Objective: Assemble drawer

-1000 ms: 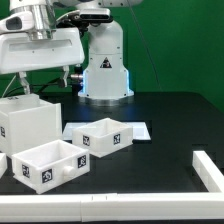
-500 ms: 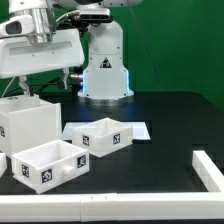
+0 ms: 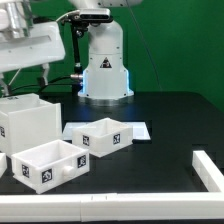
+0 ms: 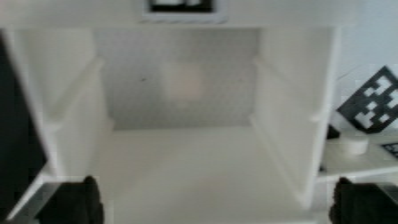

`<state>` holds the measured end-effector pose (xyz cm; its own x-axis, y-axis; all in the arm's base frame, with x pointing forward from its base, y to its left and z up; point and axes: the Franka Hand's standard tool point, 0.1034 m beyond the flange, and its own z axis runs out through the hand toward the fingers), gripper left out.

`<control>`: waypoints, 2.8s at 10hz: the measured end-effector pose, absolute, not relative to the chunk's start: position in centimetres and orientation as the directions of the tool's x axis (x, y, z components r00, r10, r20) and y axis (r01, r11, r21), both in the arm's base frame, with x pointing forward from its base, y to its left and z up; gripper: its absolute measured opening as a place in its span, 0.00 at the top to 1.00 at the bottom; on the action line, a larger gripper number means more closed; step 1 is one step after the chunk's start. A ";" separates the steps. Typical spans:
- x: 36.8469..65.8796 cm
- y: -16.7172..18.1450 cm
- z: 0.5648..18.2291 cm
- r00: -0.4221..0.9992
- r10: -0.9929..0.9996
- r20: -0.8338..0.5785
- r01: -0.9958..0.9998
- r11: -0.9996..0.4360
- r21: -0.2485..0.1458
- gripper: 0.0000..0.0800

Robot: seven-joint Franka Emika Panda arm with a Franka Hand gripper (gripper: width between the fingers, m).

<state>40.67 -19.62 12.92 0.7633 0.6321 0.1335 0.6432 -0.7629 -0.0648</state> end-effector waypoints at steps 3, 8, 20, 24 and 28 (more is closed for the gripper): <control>44.7 -23.6 15.0 0.684 0.699 0.207 0.713 -0.701 0.012 0.19; 44.8 -23.8 14.3 0.690 0.693 0.209 0.708 -0.707 0.003 0.19; 43.4 -23.7 5.0 0.740 0.660 0.130 0.671 -0.739 -0.065 0.35; 43.4 -23.8 5.0 0.742 0.658 0.129 0.668 -0.741 -0.065 0.90; 43.4 -23.7 5.0 0.747 0.652 0.128 0.663 -0.746 -0.066 0.93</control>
Offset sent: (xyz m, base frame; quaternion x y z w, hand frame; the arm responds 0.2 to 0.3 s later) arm 0.0443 -0.0265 -0.0031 -0.0158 0.1111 -0.0729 0.9910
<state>43.41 -23.74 5.03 0.7471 0.6522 0.1283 0.6626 -0.7461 -0.0655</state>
